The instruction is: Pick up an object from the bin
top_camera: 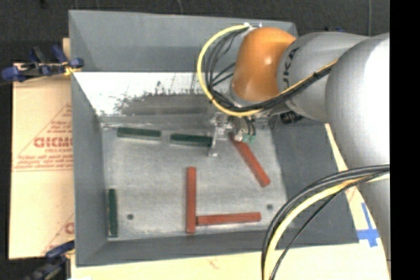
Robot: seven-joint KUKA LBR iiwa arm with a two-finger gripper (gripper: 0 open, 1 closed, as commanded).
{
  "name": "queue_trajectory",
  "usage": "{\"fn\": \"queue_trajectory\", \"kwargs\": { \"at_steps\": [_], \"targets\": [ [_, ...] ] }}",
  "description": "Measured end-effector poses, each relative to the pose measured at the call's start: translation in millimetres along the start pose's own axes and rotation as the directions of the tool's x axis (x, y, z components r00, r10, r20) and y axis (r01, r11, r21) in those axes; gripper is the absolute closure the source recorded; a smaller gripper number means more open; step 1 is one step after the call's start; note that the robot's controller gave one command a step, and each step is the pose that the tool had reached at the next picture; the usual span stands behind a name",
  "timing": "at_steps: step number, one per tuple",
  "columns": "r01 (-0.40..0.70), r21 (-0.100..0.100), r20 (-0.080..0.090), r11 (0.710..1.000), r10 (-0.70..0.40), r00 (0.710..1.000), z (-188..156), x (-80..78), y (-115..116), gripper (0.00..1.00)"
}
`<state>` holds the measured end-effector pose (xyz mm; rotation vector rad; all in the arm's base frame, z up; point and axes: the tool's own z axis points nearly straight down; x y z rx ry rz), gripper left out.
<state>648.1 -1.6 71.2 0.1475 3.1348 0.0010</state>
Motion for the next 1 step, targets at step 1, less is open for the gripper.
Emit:
{"fn": "queue_trajectory", "kwargs": {
  "at_steps": [1],
  "targets": [
    [0.403,0.002,0.005,0.915,-0.403,0.915,-131.1,51.7,11.0,1.00]
  ]
}}
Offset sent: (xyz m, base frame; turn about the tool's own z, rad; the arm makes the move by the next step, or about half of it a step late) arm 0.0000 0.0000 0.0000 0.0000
